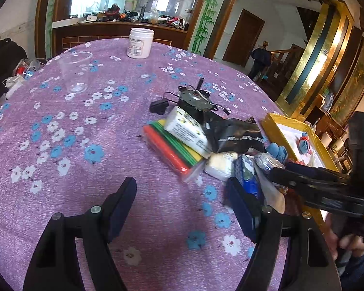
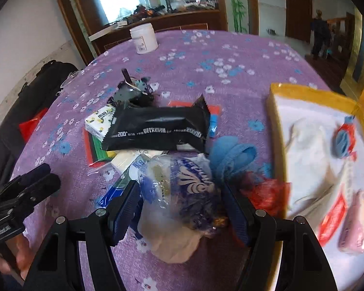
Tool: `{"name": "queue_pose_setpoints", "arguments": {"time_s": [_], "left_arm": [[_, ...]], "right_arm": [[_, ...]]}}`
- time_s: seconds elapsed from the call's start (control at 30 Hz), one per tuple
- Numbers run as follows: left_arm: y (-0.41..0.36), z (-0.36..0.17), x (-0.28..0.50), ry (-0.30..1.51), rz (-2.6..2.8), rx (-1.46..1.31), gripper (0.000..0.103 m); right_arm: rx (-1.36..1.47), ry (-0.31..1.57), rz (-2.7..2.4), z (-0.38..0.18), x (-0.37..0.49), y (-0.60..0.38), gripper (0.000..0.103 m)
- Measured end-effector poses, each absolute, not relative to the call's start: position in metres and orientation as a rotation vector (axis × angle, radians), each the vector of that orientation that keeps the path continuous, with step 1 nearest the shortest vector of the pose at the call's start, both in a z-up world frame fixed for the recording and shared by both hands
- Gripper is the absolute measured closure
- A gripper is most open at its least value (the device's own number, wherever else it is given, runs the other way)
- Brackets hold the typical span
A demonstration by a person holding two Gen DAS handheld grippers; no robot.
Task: Organize soft objects
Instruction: 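Reach right toward the clear Vinda bag while left reaches the blue tissue pack, then grasp the blue tissue pack with the left gripper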
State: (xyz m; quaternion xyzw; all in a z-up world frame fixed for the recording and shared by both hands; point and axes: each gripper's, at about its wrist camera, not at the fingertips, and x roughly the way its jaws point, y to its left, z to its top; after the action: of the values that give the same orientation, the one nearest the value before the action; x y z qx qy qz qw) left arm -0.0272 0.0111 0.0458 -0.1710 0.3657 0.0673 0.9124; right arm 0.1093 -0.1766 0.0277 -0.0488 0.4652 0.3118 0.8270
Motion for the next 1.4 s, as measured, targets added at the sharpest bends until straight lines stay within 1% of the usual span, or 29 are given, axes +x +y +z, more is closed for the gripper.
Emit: {"name": "queue_pose_setpoints", "arguments": {"time_s": [0.1, 0.23, 0.33, 0.47, 0.6, 0.73, 0.8, 0.83, 0.87, 0.9, 0.93, 0.97, 1.03, 1.17, 1.4], "left_arm": [[0.019, 0.045, -0.031, 0.752, 0.145, -0.356, 0.028], [0.031, 0.045, -0.036, 0.753, 0.158, -0.368, 0.028], [0.038, 0.046, -0.038, 0.745, 0.17, -0.379, 0.028], [0.04, 0.046, -0.039, 0.748, 0.175, -0.389, 0.028], [0.039, 0.045, -0.038, 0.756, 0.176, -0.389, 0.028], [0.034, 0.047, -0.037, 0.759, 0.17, -0.375, 0.028], [0.03, 0.048, -0.036, 0.76, 0.164, -0.365, 0.028], [0.028, 0.049, -0.036, 0.761, 0.161, -0.36, 0.028], [0.025, 0.05, -0.036, 0.763, 0.154, -0.353, 0.028], [0.023, 0.051, -0.035, 0.765, 0.146, -0.349, 0.028], [0.02, 0.052, -0.034, 0.769, 0.138, -0.345, 0.028], [0.018, 0.053, -0.033, 0.774, 0.129, -0.343, 0.027], [0.011, 0.052, -0.03, 0.791, 0.098, -0.336, 0.024], [-0.01, 0.045, -0.016, 0.847, 0.03, -0.297, 0.018], [-0.036, 0.025, 0.018, 0.934, -0.013, -0.233, 0.018]], "right_arm": [[-0.104, 1.009, 0.751, 0.022, 0.096, -0.164, 0.028], [-0.057, 0.975, 0.959, 0.04, 0.069, -0.162, 0.028], [-0.104, 0.927, 0.916, 0.046, 0.067, -0.164, 0.028], [-0.154, 0.905, 0.915, 0.041, 0.071, -0.165, 0.028], [-0.279, 0.854, 0.869, 0.036, 0.066, -0.158, 0.028], [-0.319, 0.839, 0.845, 0.027, 0.061, -0.156, 0.029], [-0.328, 0.838, 0.839, 0.025, 0.059, -0.157, 0.04], [-0.317, 0.84, 0.837, 0.026, 0.061, -0.159, 0.041], [-0.301, 0.839, 0.839, 0.027, 0.062, -0.162, 0.05], [-0.287, 0.834, 0.839, 0.029, 0.063, -0.165, 0.064], [-0.264, 0.833, 0.84, 0.033, 0.065, -0.17, 0.069], [-0.243, 0.833, 0.843, 0.035, 0.066, -0.174, 0.081], [-0.179, 0.849, 0.853, 0.039, 0.071, -0.185, 0.085], [-0.033, 0.885, 0.852, 0.041, 0.081, -0.205, 0.084], [0.014, 0.864, 0.852, 0.05, 0.077, -0.22, 0.084]]}}
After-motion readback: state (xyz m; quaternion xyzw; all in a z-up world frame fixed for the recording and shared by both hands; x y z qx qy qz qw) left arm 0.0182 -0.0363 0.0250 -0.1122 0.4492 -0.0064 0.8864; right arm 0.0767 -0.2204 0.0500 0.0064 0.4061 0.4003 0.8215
